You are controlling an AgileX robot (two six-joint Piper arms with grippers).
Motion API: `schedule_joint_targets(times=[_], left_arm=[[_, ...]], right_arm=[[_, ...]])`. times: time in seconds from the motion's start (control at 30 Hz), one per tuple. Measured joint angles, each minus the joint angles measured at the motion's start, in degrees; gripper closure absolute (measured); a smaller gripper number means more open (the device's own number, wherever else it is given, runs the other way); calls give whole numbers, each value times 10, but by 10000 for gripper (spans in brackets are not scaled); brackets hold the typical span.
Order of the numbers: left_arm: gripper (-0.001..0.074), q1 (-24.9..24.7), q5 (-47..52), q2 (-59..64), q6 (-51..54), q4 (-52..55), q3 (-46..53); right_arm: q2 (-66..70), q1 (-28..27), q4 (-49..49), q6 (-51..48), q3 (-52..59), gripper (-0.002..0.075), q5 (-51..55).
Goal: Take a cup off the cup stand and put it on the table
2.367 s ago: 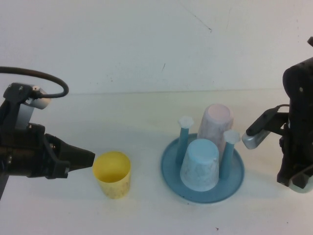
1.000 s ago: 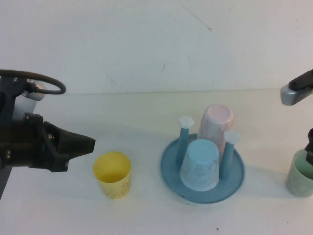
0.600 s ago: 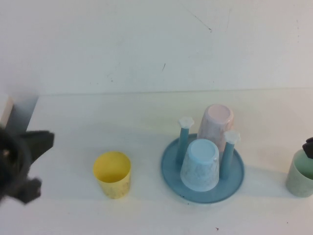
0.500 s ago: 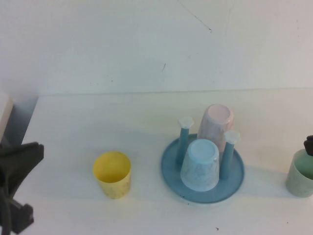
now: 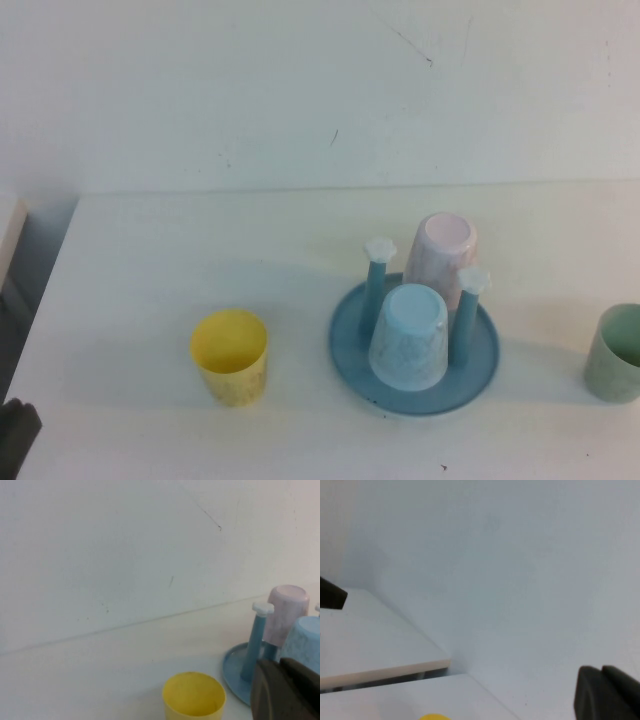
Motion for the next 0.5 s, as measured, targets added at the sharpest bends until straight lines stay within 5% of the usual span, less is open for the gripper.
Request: schedule_joint_targets(times=[0.5], left_arm=[[736, 0, 169, -35, -2, -10, 47]], right_arm=[[-19, 0, 41, -2, 44, 727, -116]])
